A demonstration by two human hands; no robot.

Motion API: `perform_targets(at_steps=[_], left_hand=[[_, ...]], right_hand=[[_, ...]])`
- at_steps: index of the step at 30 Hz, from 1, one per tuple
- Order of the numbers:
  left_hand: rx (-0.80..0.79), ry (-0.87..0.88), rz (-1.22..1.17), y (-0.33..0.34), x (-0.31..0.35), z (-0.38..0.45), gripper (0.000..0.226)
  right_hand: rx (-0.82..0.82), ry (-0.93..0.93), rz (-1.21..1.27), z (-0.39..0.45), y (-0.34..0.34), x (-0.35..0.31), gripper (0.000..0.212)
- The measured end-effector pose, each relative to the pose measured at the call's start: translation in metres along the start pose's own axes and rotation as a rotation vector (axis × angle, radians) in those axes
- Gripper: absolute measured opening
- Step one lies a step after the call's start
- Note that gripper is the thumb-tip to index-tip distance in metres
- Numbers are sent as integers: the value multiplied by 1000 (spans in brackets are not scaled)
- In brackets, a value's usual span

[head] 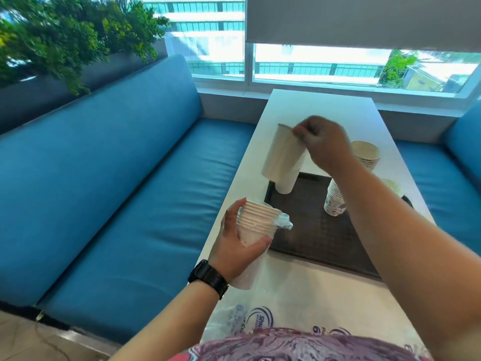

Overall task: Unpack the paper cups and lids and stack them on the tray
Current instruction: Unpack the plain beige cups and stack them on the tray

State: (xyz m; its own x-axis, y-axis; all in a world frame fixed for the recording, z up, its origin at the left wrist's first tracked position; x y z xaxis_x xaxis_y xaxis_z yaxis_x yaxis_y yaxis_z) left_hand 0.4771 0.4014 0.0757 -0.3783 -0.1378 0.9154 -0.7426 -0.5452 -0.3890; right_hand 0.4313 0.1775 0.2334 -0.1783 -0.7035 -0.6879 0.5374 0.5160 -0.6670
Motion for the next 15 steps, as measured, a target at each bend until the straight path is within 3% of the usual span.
perform_targets(at_steps=[7,15], left_hand=[[-4,-21,-1,0,-4,6,90],[21,-45,-36,1,-11,12,92]], right_hand=[[187,-17,-211,62,-21,5,26],[-31,68,-411,67,16,40,26]])
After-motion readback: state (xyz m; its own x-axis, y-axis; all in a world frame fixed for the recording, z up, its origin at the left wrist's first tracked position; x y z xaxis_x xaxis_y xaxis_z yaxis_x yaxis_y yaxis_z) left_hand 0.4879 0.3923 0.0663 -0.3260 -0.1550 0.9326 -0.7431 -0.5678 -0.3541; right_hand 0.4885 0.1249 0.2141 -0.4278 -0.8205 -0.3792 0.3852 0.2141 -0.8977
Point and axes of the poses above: each hand's wrist, its own z-axis towards the middle knuckle, its own y-axis out of the palm, x = y × z, the point moved 1 cm from there along z, towards the middle knuckle, and after that the axes turned 13 degrees about -x, right-handed, at the moved point
